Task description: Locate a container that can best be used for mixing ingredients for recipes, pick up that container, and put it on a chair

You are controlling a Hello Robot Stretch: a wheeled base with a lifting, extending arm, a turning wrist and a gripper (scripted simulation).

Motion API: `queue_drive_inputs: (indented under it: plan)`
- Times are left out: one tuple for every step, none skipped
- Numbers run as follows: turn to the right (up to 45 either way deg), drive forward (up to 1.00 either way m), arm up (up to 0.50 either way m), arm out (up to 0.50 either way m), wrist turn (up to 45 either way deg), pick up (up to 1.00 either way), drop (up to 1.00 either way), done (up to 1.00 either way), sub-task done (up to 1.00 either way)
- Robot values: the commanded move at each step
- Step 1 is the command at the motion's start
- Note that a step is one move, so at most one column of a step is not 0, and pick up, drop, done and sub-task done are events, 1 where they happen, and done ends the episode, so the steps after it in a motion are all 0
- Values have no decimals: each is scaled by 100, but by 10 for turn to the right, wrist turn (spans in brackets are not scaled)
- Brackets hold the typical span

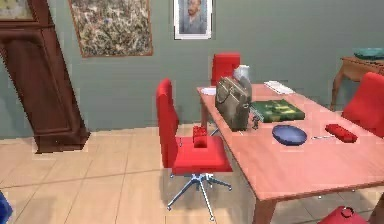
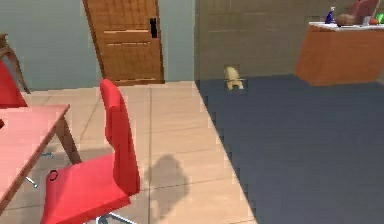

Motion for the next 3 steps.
queue_drive_inputs:
  plan:
    - [-450,0,0,0,0,0,0,0,0]
    - [-150,0,0,0,0,0,0,0,0]
    - [450,0,0,0,0,0,0,0,0]
